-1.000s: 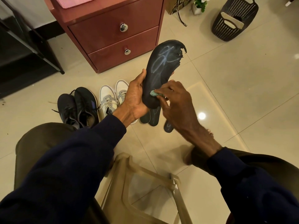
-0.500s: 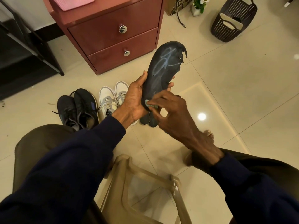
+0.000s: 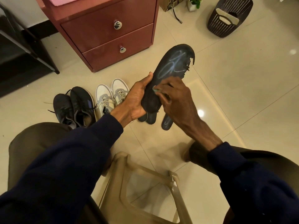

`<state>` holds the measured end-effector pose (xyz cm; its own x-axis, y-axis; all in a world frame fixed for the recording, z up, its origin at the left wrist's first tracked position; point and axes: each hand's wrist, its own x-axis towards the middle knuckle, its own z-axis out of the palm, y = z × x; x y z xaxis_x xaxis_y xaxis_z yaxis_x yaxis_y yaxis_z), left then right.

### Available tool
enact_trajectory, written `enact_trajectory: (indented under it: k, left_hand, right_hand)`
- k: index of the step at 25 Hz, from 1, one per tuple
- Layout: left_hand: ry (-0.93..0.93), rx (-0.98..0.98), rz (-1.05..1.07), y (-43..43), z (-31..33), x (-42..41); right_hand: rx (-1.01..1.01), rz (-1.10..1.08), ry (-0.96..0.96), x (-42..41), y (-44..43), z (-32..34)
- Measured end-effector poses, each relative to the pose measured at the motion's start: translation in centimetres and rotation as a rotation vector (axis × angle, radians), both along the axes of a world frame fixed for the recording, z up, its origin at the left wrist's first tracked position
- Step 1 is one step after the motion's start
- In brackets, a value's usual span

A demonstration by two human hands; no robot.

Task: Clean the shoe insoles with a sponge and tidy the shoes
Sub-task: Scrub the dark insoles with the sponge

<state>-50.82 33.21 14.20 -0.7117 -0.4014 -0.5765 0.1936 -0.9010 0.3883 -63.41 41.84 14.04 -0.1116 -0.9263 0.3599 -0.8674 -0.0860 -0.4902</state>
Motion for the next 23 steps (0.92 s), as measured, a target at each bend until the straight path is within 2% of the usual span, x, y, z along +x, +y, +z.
enact_trajectory:
  k: [2, 4, 8, 10, 12, 14, 18, 21, 23]
  left_hand:
    - [0.059, 0.043, -0.030, -0.2, -0.6, 0.3]
    - [0.068, 0.046, -0.037, -0.2, -1.0, 0.3]
    - [-0.015, -0.037, 0.002, 0.1, -0.4, -0.5]
    - [-0.029, -0.032, -0.010, 0.1, -0.4, -0.5]
    - [0.008, 0.007, -0.034, -0.3, -1.1, 0.2]
    - [0.024, 0.026, -0.001, -0.6, -1.5, 0.7]
    - [0.018, -0.022, 0.090, -0.7, -1.8, 0.4]
    - [0.048, 0.015, 0.072, -0.6, -2.0, 0.4]
    - [0.084, 0.037, 0.079, -0.8, -1.9, 0.7]
  right_hand:
    - [0.051, 0.184, -0.019, 1.5, 0.4, 0.4]
    - [0.106, 0.253, -0.022, 1.0, 0.3, 0.8]
    - [0.065, -0.010, 0.033, -1.9, -0.3, 0.1]
    - [0.071, 0.044, -0.014, 0.2, 0.2, 0.0]
    - [0.144, 0.156, -0.158, 2.3, 0.8, 0.4]
    - [0.240, 0.122, -0.244, 1.7, 0.6, 0.5]
    - [0.233, -0.086, -0.166, 0.3, 0.1, 0.0]
    - [0.325, 0.064, -0.268, 1.7, 1.0, 0.8]
    - [0.359, 0.015, -0.266, 1.0, 0.9, 0.8]
